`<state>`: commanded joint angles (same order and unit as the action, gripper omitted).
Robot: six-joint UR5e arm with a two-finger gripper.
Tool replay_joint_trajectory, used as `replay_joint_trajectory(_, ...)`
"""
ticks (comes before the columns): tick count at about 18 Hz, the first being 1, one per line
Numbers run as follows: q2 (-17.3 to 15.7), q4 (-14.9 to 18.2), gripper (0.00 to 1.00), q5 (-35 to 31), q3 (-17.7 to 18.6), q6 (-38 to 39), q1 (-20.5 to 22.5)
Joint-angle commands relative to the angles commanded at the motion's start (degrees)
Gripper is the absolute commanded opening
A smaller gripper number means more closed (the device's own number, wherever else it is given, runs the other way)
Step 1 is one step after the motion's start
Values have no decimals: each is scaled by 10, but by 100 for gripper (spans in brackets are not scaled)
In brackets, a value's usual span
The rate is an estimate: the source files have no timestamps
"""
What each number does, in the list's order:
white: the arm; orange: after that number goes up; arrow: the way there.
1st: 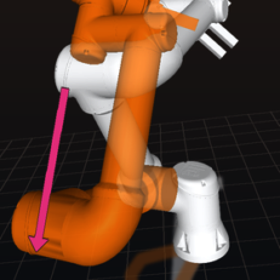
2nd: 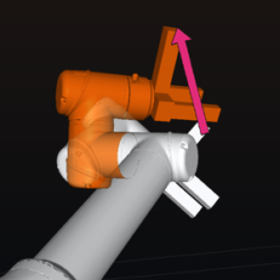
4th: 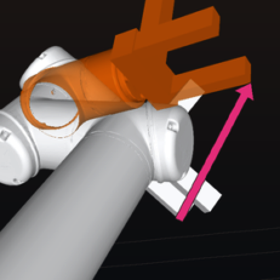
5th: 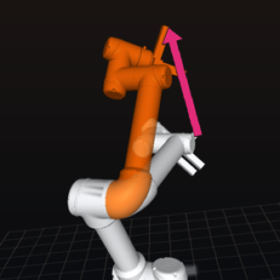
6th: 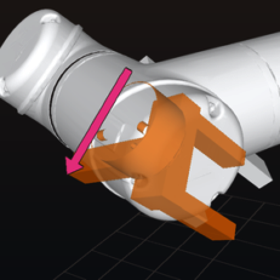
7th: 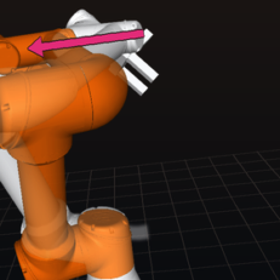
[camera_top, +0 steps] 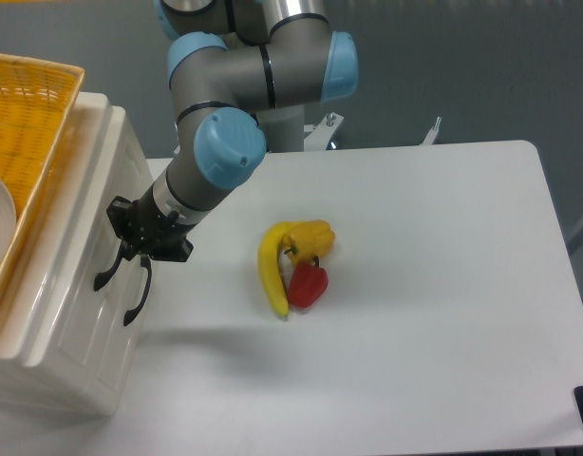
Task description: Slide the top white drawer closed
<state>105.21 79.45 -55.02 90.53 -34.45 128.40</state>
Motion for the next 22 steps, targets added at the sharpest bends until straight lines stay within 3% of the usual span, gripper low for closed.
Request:
replay_joint_trajectory(5,-4,-2,16,-4,-8,-3,42)
replay_joint_trajectory(9,-4,-3,26,-27,-15,-10,80)
replay_joint_trajectory(16,-3,-2,44,-44,-31,-110,197)
replay_joint_trajectory(22,24,-3,52,-82,-43,-228,281)
